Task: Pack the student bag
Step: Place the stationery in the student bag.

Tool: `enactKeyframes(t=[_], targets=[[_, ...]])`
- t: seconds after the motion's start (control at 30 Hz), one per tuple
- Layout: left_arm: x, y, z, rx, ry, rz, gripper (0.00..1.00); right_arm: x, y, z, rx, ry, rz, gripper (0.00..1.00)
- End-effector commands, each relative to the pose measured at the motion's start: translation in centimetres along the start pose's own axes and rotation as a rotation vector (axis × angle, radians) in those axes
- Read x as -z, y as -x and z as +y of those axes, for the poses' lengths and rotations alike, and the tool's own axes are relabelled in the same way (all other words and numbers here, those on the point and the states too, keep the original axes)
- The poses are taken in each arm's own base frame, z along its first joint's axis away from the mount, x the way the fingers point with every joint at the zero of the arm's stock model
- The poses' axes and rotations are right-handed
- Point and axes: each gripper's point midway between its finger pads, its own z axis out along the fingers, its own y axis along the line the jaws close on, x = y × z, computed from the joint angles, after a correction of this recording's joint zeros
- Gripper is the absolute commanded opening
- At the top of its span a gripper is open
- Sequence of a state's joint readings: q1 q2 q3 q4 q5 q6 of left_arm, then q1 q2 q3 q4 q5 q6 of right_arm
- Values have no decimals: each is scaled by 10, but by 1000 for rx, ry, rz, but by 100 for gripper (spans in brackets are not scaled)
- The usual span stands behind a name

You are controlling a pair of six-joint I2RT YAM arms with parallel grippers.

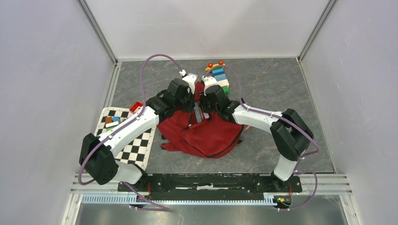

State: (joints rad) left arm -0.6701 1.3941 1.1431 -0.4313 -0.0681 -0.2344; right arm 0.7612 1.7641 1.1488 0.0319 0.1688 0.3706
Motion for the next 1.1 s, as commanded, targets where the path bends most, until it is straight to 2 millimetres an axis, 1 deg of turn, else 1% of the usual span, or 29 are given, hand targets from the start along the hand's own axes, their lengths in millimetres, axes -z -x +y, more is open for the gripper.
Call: enactKeyframes(t=[0.0,0.2,0.33,0.4,0.47,0.53,0.6,0.63,0.7,0.8,0.93,1.0,1.07], targets=[[11,21,-9,-26,-39,-71,2,12,39,-13,-38,-73,-156,10],[11,21,-9,-26,-39,-72,2,16,38,-10,-31,-52,-146,37],[12,23,-6,-24,-25,-81,2,24,37,-8,-20,-33,-142,48],[14,24,-5,-22,-19,-93,2,29,36,-7,-14,-19,-135,51],[14,24,-4,-23,-15,-96,2,39,36,-2,-12,14,-133,51],[12,23,-3,-29,-11,-89,2,56,41,8,-12,89,-163,51],[9,21,2,-30,14,-78,2,75,46,10,-11,121,-192,53],[8,21,5,-29,24,-75,2,82,45,7,-12,113,-193,54],[7,20,7,-28,31,-71,2,101,49,-7,-27,60,-207,56],[7,20,10,-32,42,-73,2,121,36,-39,-47,-34,-169,56],[9,21,8,-28,28,-76,2,139,12,-92,-129,-151,-103,56],[9,22,6,-26,17,-77,2,146,-8,-127,-191,-245,-61,56],[10,22,4,-23,6,-78,2,153,-26,-158,-245,-331,-27,56]])
